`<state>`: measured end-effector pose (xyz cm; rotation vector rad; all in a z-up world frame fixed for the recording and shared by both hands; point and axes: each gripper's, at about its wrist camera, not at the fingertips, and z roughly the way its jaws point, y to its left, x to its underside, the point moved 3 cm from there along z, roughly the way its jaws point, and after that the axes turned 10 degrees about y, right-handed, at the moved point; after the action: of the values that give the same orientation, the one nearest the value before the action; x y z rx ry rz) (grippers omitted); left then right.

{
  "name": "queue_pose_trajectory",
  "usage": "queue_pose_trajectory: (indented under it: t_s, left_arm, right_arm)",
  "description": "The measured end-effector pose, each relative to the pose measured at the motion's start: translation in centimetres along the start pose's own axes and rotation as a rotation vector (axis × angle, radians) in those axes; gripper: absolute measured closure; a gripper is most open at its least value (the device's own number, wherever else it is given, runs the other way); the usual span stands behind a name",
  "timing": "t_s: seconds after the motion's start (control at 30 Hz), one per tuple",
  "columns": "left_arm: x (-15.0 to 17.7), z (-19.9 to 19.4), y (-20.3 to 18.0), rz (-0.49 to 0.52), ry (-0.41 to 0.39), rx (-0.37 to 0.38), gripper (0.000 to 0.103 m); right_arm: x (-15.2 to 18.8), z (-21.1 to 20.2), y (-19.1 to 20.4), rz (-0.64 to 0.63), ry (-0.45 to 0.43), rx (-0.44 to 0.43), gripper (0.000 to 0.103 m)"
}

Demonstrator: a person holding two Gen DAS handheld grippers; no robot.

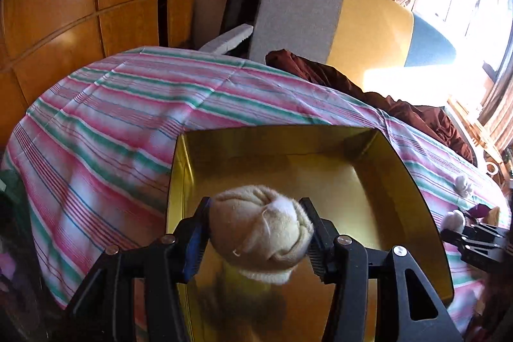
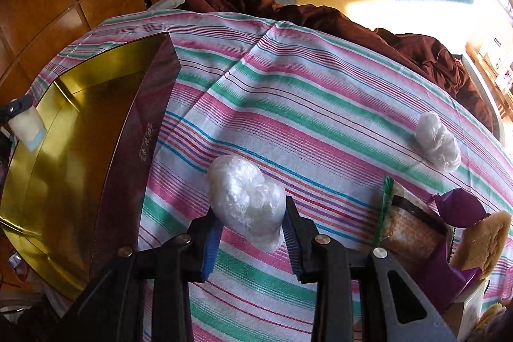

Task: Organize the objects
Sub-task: 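Carry the sock into the gold tray and open left while right carries the bundle, then lower the clear plastic bundle into the gold tray and open the right gripper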

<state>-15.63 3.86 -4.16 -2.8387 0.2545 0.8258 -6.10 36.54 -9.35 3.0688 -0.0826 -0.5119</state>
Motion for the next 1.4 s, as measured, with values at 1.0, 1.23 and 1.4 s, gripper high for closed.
queue_pose_trajectory:
  t_s: [1.0,1.23,1.4]
  left_arm:
    - [6.2,-7.2,-3.7,0.03,-0.11,-0.052,0.006]
    - [7.2,-6.8,-5.1,0.056,-0.089,-0.037,0.006]
    - [7.6,-6.2,-6.2,0.059,-0.069,-0.007,0.006]
  right_arm:
    - [-0.3,0.0,-2.1,0.112,-0.023,-0.03,0.075]
    - [-0.9,-1.6,-2.0,0.096,-0.077,-0.047,0.075]
    - [-1.0,-3.4,-1.8,0.092,-0.131,-0.081,0.075]
